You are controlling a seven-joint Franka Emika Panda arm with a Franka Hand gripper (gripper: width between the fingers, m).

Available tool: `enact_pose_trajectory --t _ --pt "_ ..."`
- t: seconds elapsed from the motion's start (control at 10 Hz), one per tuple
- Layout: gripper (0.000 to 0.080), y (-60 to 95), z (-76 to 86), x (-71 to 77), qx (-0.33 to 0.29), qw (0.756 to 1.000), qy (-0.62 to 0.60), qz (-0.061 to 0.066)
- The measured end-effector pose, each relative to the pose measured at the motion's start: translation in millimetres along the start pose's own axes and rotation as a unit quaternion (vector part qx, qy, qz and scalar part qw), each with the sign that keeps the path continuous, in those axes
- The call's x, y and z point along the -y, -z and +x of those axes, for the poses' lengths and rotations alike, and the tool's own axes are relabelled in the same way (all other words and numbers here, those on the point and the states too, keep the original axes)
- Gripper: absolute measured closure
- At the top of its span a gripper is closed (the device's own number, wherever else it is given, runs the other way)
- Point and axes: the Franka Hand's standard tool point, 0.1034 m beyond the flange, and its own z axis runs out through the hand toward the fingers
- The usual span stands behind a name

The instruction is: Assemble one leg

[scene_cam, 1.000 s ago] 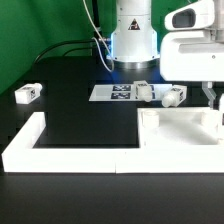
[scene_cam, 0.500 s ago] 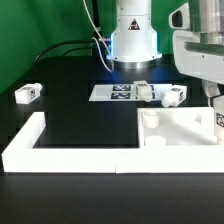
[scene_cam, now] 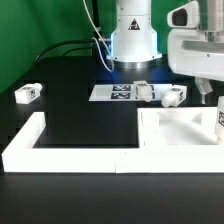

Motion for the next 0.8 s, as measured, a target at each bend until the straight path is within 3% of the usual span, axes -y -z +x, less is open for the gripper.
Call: enact_pose_trajectory --t 0.3,0.5,0.6,0.7,0.8 --pt "0.0156 -1.0 0.7 -1.1 0.002 0.993 0.116 -0.002" --pt "0.0151 -2.2 1.9 3.8 -0.020 0.968 0.251 -0.015" --pt "0.0151 -3.1 3.1 7.7 -0.035 0.954 0.296 -0.013" --pt "0.0263 -3.2 3.3 6.9 -0.034 0.960 0.278 -0.013" --pt "0.0263 -3.2 3.6 6.7 -0.034 0.960 0.277 -0.013"
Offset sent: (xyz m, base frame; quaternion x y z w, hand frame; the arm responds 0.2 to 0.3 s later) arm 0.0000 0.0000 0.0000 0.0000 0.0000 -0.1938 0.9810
